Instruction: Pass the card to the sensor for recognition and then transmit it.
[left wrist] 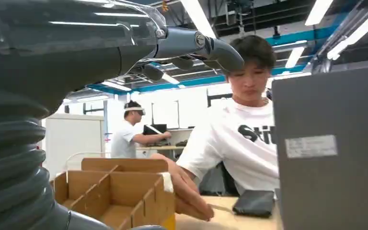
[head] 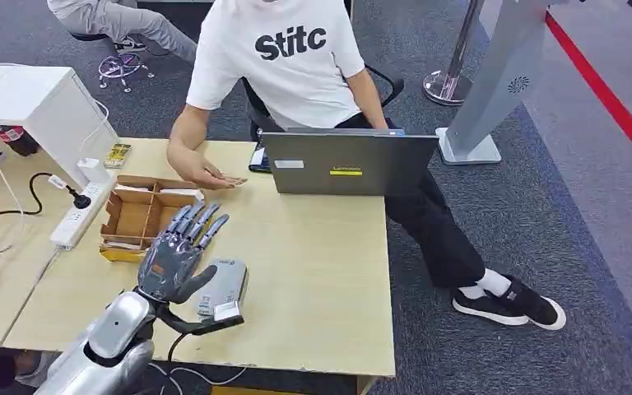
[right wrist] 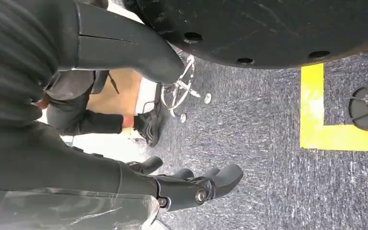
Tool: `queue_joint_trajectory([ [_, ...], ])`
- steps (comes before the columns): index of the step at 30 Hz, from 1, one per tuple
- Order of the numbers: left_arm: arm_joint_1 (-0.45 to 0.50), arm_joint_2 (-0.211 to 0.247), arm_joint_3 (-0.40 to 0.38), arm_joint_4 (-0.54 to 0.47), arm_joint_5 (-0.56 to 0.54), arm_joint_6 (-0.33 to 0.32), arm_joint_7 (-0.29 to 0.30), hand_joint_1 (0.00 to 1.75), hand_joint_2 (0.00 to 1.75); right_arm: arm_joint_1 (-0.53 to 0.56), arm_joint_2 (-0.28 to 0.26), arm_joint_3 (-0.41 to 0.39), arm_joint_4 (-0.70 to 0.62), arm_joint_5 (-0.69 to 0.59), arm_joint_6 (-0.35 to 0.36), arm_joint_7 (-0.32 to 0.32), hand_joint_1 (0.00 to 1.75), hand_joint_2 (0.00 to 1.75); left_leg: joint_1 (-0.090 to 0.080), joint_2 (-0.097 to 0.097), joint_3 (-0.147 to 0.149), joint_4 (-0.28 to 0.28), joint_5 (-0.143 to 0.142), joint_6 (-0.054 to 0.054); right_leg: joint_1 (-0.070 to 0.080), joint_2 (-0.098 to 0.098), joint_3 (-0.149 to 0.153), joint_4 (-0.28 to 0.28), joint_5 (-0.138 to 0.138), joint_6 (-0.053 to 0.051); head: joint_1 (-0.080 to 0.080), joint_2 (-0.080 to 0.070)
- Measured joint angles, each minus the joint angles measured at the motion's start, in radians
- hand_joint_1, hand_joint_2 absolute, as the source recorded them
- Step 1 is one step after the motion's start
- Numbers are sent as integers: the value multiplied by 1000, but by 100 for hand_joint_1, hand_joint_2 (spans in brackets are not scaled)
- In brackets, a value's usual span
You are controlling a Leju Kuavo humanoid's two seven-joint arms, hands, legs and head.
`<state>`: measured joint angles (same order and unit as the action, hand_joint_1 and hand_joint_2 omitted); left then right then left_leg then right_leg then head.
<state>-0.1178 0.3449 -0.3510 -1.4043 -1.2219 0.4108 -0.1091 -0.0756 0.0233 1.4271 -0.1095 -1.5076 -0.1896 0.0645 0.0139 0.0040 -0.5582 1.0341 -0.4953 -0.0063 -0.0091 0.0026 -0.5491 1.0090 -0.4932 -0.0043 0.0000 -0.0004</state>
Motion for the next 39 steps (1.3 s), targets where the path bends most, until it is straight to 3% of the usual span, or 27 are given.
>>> queue_joint_trajectory([
  [9, 177, 65, -5, -123, -4, 12, 24, 0, 175, 3, 0, -2, 0, -3, 0, -13, 0, 175, 0, 0, -1, 0, 0, 0, 0, 0, -1, 0, 0, 0, 0, 0],
  [16, 255, 122, 126, -126, 97, 71, 10, 0, 175, 6, 1, -2, 0, -3, 0, -11, 0, 175, 1, 0, -1, 0, 1, -1, 1, -1, -1, 0, 0, 0, 0, 0],
  [23, 257, 124, 241, -66, 115, 75, -22, 0, 175, 6, 1, -2, 0, -2, 1, -11, 0, 175, 1, -1, -2, 0, 1, -1, 1, -1, -1, 0, 0, 0, 0, 0],
  [33, 224, 121, 277, 37, 97, 83, -34, 0, 175, 5, 1, -1, 0, 0, 1, -10, 0, 175, 1, -1, -2, 0, 1, -1, 1, -1, -2, 0, 0, 0, 0, 0],
  [39, 138, 106, 276, 148, 44, 83, -52, 0, 175, 2, 1, 4, 0, 11, 2, -3, 0, 175, 1, -1, -2, 0, 2, -1, 1, -1, -2, 0, 1, 0, 0, 0],
])
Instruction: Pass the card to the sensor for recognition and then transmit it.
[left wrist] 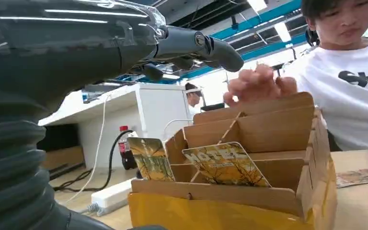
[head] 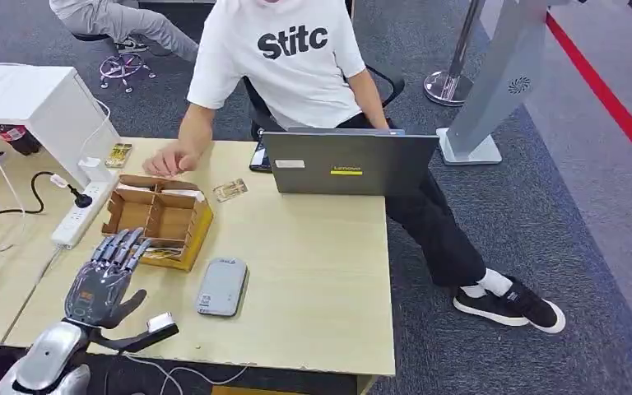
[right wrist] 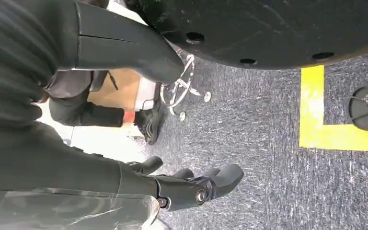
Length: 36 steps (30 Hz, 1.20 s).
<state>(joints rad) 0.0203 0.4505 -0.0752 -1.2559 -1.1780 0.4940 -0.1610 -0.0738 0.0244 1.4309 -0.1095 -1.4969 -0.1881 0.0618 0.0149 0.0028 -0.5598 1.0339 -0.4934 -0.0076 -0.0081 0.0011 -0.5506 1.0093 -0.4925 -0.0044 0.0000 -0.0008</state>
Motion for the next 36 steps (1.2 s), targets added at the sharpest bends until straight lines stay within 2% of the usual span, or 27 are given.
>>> queue_joint_trajectory([
  [11, -118, -51, -26, 134, -34, 2, 10, 0, 175, -2, 0, 13, 0, 6, 0, 3, 0, 175, 0, 0, 0, 0, 1, 0, 0, 0, -1, 0, 1, 0, 0, 0],
  [27, -169, -78, -51, 194, -37, 3, 13, 0, 175, -3, 0, 14, 0, 7, 0, 3, 0, 175, 0, 1, 0, 0, 1, 0, 0, 1, -1, 0, 1, 0, 0, 0],
  [28, -171, -79, -52, 197, -37, 3, 13, 21, 175, -3, 0, 14, 0, 7, 0, 3, 0, 175, 0, 1, 0, 0, 1, 0, 0, 1, -1, 0, 1, 0, 0, 0],
  [29, -171, -81, -54, 199, -37, 3, 13, 175, 175, -3, 0, 14, 0, 7, 0, 3, 0, 175, 0, 1, 0, 0, 1, 0, 0, 1, -1, 0, 1, 0, 0, 0],
  [36, -173, -82, -59, 208, -32, 3, 13, 175, 175, -3, 0, 14, 0, 7, 0, 2, 0, 175, 0, 1, 0, 0, 1, 0, 0, 1, -1, 0, 1, 0, 0, 0],
])
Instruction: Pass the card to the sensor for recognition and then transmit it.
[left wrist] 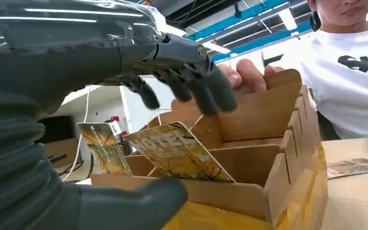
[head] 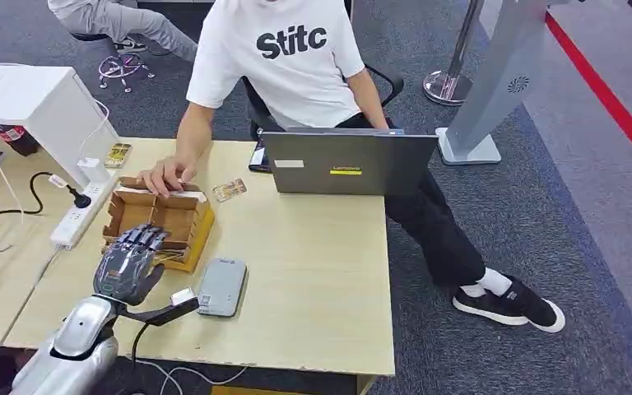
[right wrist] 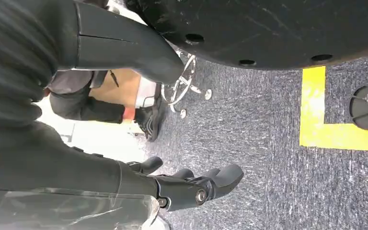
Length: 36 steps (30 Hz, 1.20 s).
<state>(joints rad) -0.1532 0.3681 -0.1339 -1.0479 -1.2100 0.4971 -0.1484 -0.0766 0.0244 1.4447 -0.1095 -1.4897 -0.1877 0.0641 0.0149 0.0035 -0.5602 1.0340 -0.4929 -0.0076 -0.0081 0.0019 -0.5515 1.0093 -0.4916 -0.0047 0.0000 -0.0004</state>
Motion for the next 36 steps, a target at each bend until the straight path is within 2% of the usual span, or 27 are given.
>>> queue_joint_trajectory([
  [13, -6, 1, -1, 21, 24, 32, -13, 175, 175, 0, 0, 0, 0, -1, 1, -2, 0, 175, 0, 0, 0, 0, 0, 0, 0, 0, 0, 0, 0, 0, 0, 0],
  [17, -8, 1, -1, 21, 51, 81, -29, 175, 175, 0, 0, 1, 0, -3, 1, -2, 0, 175, 0, 0, 0, 0, 0, 0, 0, 0, 0, 0, 0, 0, 0, 0],
  [23, -14, 3, -1, -11, 77, 93, -32, 175, 175, 0, 0, 1, 0, -3, 1, -3, 0, 175, 0, 0, 0, 0, 0, 0, 0, 0, 0, 0, 0, 0, 0, 0],
  [32, -38, 19, -1, -81, 95, 91, -34, 175, 175, 0, 0, 1, 0, -5, 1, -6, 0, 175, 0, 0, 0, 0, 0, 0, 0, 0, 0, 0, 0, 0, 0, 0],
  [36, -81, 31, -1, -139, 111, 55, -31, 175, 175, 0, 0, 1, 0, -8, 1, -13, 0, 175, 0, -1, 0, 0, 0, 0, 0, 0, 0, 0, 0, 0, 0, 0],
])
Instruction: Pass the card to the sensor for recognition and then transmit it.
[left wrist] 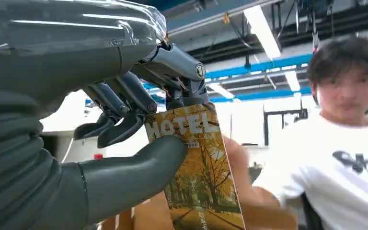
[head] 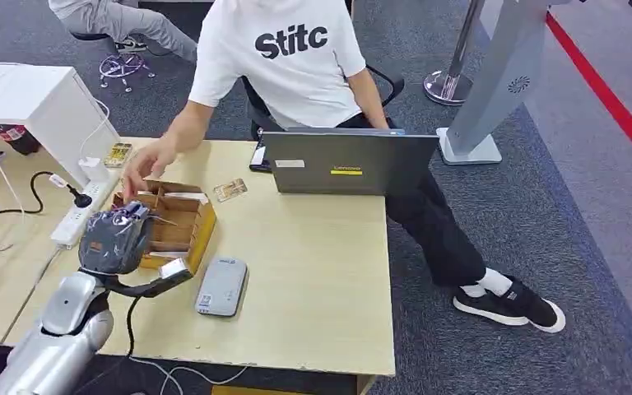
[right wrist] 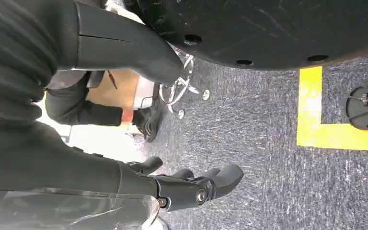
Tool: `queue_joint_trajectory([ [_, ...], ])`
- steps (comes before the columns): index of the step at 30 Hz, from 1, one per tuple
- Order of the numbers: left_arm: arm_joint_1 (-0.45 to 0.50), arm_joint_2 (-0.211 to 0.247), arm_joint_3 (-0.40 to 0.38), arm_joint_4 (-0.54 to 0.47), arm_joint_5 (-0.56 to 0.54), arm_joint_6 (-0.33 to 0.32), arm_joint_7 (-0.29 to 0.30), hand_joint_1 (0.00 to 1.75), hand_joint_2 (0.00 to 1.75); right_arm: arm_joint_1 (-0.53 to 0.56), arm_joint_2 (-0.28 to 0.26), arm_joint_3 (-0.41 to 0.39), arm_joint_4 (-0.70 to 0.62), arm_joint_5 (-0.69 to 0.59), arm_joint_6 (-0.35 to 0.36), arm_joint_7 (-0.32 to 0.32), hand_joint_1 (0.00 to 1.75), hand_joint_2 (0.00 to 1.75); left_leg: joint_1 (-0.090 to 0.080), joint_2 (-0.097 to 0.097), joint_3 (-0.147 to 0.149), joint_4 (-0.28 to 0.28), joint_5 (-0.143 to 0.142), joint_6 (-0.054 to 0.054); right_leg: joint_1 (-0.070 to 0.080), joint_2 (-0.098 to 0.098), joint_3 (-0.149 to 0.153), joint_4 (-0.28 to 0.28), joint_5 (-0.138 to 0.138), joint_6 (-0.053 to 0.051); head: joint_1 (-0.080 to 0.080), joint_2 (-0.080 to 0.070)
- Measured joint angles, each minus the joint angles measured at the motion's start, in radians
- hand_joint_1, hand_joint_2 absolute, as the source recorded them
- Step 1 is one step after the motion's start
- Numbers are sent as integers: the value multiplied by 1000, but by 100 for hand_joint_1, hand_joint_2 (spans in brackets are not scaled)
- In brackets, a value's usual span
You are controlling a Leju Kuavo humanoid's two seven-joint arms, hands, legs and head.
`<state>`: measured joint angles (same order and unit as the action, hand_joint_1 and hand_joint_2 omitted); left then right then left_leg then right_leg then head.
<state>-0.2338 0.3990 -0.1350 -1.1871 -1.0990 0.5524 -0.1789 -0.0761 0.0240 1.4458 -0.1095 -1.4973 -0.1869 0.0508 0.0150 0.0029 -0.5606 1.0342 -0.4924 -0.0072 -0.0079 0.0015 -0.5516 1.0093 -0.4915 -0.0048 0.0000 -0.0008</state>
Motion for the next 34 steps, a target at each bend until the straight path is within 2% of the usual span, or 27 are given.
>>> queue_joint_trajectory([
  [8, -24, 8, -1, -73, -10, -50, 28, 175, 175, 1, 0, 0, 0, -6, 0, -1, 0, 175, 0, 1, 0, 0, 0, 0, 0, 0, 0, 0, 1, -1, 0, 0],
  [15, -23, 12, -2, -89, -19, -51, 38, 175, 175, 1, 0, 0, 0, -6, 0, -1, 0, 175, 0, 1, 0, 0, 0, 0, 0, 1, 0, 0, 1, -1, 0, 0],
  [16, -23, 11, -2, -90, -19, -51, 38, 152, 175, 1, 0, 0, 0, -6, 0, -1, 0, 175, 0, 1, 0, 0, 0, 0, 0, 1, 0, 0, 1, -1, 0, 0],
  [17, -23, 11, -2, -91, -21, -51, 38, 0, 175, 1, 0, 0, 0, -6, 0, -1, 0, 175, 0, 1, 0, 0, 0, 0, 0, 1, 0, 0, 1, -1, 0, 0],
  [26, -2, 12, -5, -105, -28, -44, 42, 0, 175, 1, 0, 0, 0, -8, 0, -1, 0, 175, 0, 1, -1, 0, 0, 0, 0, 1, -1, 0, 1, -1, 0, 0],
  [34, 81, 11, -5, -187, -24, 17, 49, 0, 175, 2, 0, 0, 0, -13, 0, -2, 0, 175, 0, 1, -1, 0, 0, 0, 0, 1, -1, 0, 1, -1, 0, 0],
])
